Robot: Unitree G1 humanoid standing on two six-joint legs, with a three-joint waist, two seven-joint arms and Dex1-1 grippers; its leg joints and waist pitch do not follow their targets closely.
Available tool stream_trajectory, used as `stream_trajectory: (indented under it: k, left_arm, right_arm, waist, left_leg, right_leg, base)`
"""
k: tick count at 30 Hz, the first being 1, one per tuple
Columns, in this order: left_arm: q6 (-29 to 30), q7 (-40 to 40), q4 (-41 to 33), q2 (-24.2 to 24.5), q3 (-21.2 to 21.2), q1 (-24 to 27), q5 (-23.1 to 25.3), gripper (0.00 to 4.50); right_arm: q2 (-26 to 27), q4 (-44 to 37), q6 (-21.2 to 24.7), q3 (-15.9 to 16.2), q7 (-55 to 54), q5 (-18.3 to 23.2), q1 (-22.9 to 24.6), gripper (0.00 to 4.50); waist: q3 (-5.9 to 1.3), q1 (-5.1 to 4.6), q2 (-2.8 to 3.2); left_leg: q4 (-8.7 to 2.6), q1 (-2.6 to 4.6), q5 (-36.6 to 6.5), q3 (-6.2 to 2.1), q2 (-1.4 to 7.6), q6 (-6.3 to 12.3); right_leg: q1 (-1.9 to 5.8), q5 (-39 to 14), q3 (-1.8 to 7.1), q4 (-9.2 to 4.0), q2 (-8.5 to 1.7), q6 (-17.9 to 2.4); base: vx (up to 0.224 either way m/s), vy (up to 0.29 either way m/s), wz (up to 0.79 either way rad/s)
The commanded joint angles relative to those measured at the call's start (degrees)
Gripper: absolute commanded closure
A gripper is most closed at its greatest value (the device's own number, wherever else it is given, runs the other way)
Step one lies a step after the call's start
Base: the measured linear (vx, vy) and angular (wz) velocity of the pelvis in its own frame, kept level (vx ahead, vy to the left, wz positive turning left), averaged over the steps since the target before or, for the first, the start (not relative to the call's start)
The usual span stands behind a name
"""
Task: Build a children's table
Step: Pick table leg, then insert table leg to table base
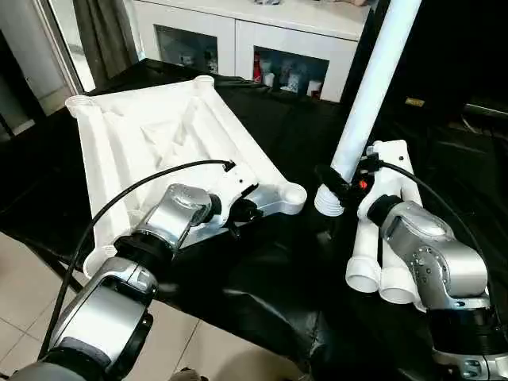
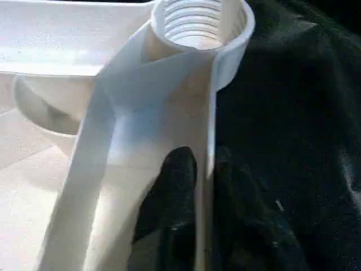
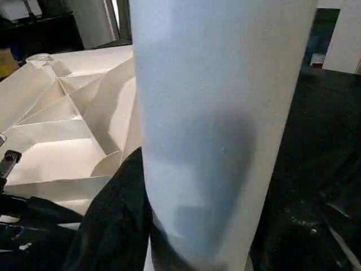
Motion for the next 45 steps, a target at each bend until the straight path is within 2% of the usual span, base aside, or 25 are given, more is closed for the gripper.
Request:
stream_trajectory:
  k: [1,7,10,13,15,16,17,19,22,23,26,29,34,45]
  left_arm:
    - [0.9,-0.1,0.4,0.7,-0.1,-0.4,1.2,4.22]
    - [0.6,-0.3,0.0,0.3,0.7,0.3,1.0,4.47]
    - [-1.4,-2.3,-1.6,0.6,0.9,1.5,0.4,4.5]
    - [-7.1,-9.9,-8.9,2.9,0.0,6.1,-1.9,4.5]
    - [-8.4,-11.7,-10.7,3.5,-0.3,7.2,-2.4,4.5]
    - [-9.8,-14.5,-13.9,4.8,-1.2,9.2,-3.1,4.5]
    - [-9.7,-16.9,-18.6,7.1,-3.3,11.9,-2.6,4.5]
    - [-10.6,-16.7,-20.3,8.3,-4.5,13.1,-1.2,4.5]
    - [-10.9,-15.1,-20.3,8.3,-4.0,13.6,-0.3,4.5]
    - [-10.7,-14.5,-20.4,8.2,-3.5,13.9,0.0,4.5]
    - [-10.2,-14.0,-21.5,8.1,-2.0,14.7,-0.1,4.5]
    - [-9.4,-13.9,-22.4,8.1,-1.2,15.2,-0.7,4.5]
    - [-9.6,-13.9,-22.4,8.4,-1.3,15.4,-0.6,4.5]
    - [-9.2,-14.4,-22.3,8.0,0.1,15.7,-1.3,4.5]
  right_arm:
    - [-0.4,-0.8,-1.2,-0.2,0.1,-0.3,0.1,2.61]
    - [-0.4,-0.7,-1.1,0.0,0.5,-0.3,0.1,2.61]
    - [-0.7,-0.7,-0.9,0.3,1.6,-0.3,0.1,2.61]
    - [-2.4,-1.6,0.4,2.3,6.3,1.0,0.1,2.61]
    - [-2.8,-1.9,0.7,2.7,7.5,1.4,0.2,2.61]
    - [-3.7,-2.7,1.4,3.5,9.6,2.1,0.4,2.61]
    - [-4.9,-3.5,2.5,4.8,12.7,3.3,0.6,2.61]
    - [-5.5,-3.4,2.9,5.7,14.6,3.6,0.6,2.61]
    - [-5.6,-2.1,2.4,6.8,15.7,2.9,0.7,2.61]
    - [-5.5,-1.4,2.3,7.2,16.2,2.8,0.7,2.61]
    - [-5.1,-0.3,2.0,8.2,16.9,2.3,0.7,2.61]
    - [-5.0,-0.1,1.9,8.7,17.1,2.4,0.6,2.61]
    - [-4.3,3.3,-0.9,9.1,17.2,0.7,0.0,2.61]
    - [-2.2,8.1,-4.4,9.8,16.7,-0.8,-1.1,2.61]
  waist:
    - [-4.23,0.14,0.31]
    - [-4.38,0.12,0.23]
    - [-4.4,0.17,0.46]
    - [-4.36,0.05,0.36]
    - [-4.51,0.22,0.33]
    - [-4.47,0.2,0.08]
    - [-4.39,0.41,0.36]
    - [-4.1,0.39,0.24]
    - [-3.9,0.69,0.02]
    - [-3.8,0.75,-0.1]
    - [-3.76,0.63,-0.26]
    - [-3.82,0.44,-0.3]
    - [-3.88,0.21,-0.21]
    - [-3.73,0.0,-0.07]
  left_leg:
    - [-4.23,0.56,-11.2,-0.36,1.39,-0.47]
    - [-4.16,0.51,-10.5,-0.35,1.4,-0.29]
    - [-4.15,0.47,-10.2,-0.35,1.41,-0.21]
    - [-4.27,0.25,-10.1,-0.47,1.54,0.14]
    - [-4.08,0.55,-9.8,-0.21,1.66,0.52]
    - [-4.05,0.61,-9.6,-0.04,1.61,0.75]
    - [-4.27,0.43,-8.7,-0.2,1.87,1.0]
    - [-4.36,0.7,-9.8,-0.02,2.04,1.19]
    - [-4.44,0.86,-10.9,0.11,1.95,0.78]
    - [-4.53,0.8,-11.4,0.05,1.92,0.38]
    - [-4.59,0.58,-11.5,-0.05,1.82,-0.05]
    - [-4.58,0.45,-10.6,-0.08,1.77,0.07]
    - [-4.42,0.41,-10.1,-0.01,1.7,0.38]
    - [-4.57,0.45,-11.2,-0.07,1.67,0.26]
  right_leg:
    - [3.34,-13.7,2.34,-4.4,-4.15,-10.2]
    - [3.41,-13.2,2.38,-4.3,-4.18,-10.3]
    - [3.39,-12.3,2.39,-4.23,-4.19,-10.6]
    - [3.64,-11.5,2.39,-4.12,-4.3,-10.7]
    - [3.36,-11.3,2.59,-4.06,-4.38,-10.9]
    - [3.19,-11.2,2.63,-4.04,-4.21,-11.0]
    - [3.35,-10.8,2.58,-3.71,-4.37,-10.8]
    - [2.87,-12.7,2.6,-3.98,-4.28,-10.5]
    - [2.57,-15.6,2.6,-4.26,-4.23,-9.8]
    - [2.59,-17.9,2.63,-4.41,-4.36,-8.8]
    - [2.6,-19.6,2.64,-4.55,-4.46,-7.9]
    - [2.71,-18.3,2.62,-4.36,-4.38,-7.7]
    - [2.64,-16.7,2.61,-4.25,-4.32,-8.5]
    - [2.6,-18.0,2.59,-4.45,-4.28,-8.5]
  base:
    - [0.0,0.0,0.0]
    - [0.0,0.0,0.0]
    - [0.0,0.0,0.0]
    - [0.0,0.0,0.0]
    - [0.0,0.0,0.0]
    - [0.0,0.0,0.0]
    - [0.0,0.0,0.0]
    - [0.0,0.0,0.0]
    - [0.0,0.0,0.0]
    - [0.0,0.0,0.0]
    - [0.0,0.0,0.0]
    - [0.0,0.0,0.0]
    - [0.0,0.0,0.0]
    - [0.0,0.0,0.0]
